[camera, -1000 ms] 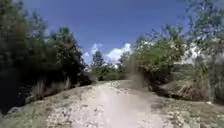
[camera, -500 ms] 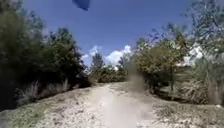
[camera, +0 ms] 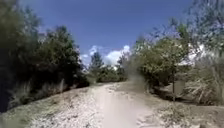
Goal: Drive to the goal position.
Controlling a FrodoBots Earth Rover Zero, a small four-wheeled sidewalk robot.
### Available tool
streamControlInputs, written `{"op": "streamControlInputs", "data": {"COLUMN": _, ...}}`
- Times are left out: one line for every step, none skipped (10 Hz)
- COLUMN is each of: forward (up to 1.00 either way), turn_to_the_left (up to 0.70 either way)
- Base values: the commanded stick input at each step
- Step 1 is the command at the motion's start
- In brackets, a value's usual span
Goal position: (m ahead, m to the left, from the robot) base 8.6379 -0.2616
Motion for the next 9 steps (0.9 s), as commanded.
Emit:
{"op": "streamControlInputs", "data": {"forward": 0.44, "turn_to_the_left": 0.02}}
{"op": "streamControlInputs", "data": {"forward": 0.44, "turn_to_the_left": 0.02}}
{"op": "streamControlInputs", "data": {"forward": 0.44, "turn_to_the_left": 0.02}}
{"op": "streamControlInputs", "data": {"forward": 0.44, "turn_to_the_left": 0.02}}
{"op": "streamControlInputs", "data": {"forward": 0.44, "turn_to_the_left": 0.02}}
{"op": "streamControlInputs", "data": {"forward": 0.44, "turn_to_the_left": 0.02}}
{"op": "streamControlInputs", "data": {"forward": 0.44, "turn_to_the_left": 0.02}}
{"op": "streamControlInputs", "data": {"forward": 0.44, "turn_to_the_left": 0.02}}
{"op": "streamControlInputs", "data": {"forward": 0.44, "turn_to_the_left": 0.02}}
